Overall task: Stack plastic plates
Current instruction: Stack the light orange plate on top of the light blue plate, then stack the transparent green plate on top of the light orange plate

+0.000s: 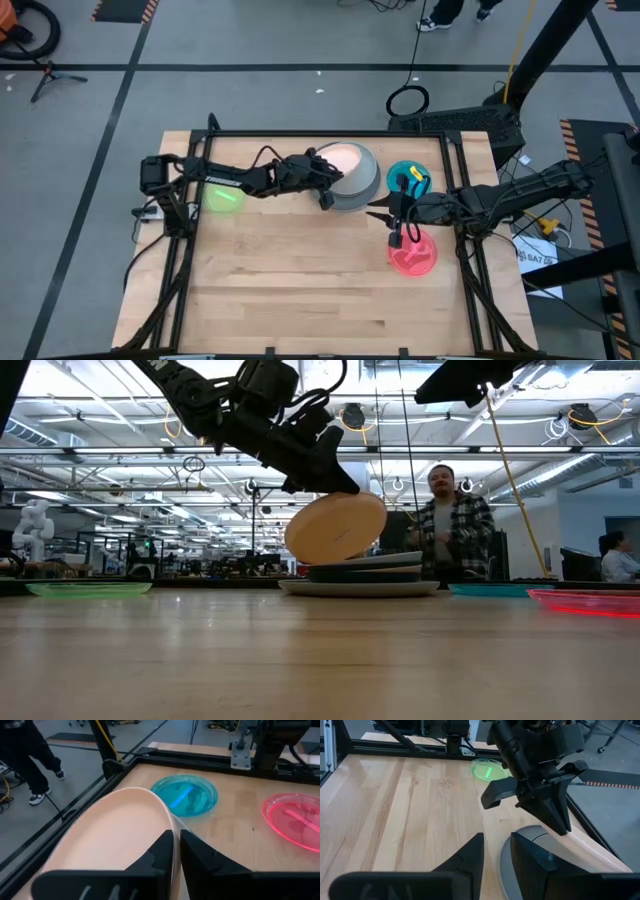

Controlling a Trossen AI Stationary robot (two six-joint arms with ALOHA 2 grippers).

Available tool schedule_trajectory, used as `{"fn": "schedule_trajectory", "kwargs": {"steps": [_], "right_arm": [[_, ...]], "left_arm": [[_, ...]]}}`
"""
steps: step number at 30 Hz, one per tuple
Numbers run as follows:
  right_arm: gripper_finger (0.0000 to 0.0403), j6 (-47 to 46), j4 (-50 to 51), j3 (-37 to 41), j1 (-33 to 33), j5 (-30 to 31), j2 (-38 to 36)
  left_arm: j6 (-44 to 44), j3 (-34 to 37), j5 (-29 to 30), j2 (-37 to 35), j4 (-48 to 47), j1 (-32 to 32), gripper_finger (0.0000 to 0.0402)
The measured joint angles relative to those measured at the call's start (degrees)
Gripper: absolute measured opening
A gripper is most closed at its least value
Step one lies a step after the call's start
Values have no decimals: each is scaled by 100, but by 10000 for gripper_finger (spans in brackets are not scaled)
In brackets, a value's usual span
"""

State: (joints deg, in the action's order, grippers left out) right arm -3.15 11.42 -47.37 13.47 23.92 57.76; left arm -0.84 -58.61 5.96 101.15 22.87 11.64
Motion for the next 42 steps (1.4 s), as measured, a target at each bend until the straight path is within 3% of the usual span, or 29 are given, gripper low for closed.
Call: {"fn": "schedule_trajectory", "kwargs": {"steps": [5, 14, 19, 25, 29, 31, 38, 42], "right_arm": [[89, 1, 0, -2, 2, 0, 0], [89, 1, 0, -2, 2, 0, 0], [89, 1, 0, -2, 2, 0, 0], [89, -38, 2, -2, 0, 17, 0], [85, -742, 38, -2, -104, 1029, 2], [78, -907, 128, -2, -274, 1202, 2], [32, -1308, 123, -7, -1149, 1180, 386], [5, -1095, -260, -11, -1830, 414, 859]], "left_arm": [[72, 0, -2, 10, -55, -4, 42], [151, 0, -2, 8, -28, 9, 115], [117, 0, -2, 0, -33, 9, 124], [-615, 0, 621, -332, -1170, 110, 124], [-724, 10, 809, -939, -1979, 194, 124], [-836, 0, 809, -1389, -2296, 195, 124], [-941, -4, 812, -2730, -3215, 72, 124], [-838, -3, 815, -3147, -3990, -83, 124]]}}
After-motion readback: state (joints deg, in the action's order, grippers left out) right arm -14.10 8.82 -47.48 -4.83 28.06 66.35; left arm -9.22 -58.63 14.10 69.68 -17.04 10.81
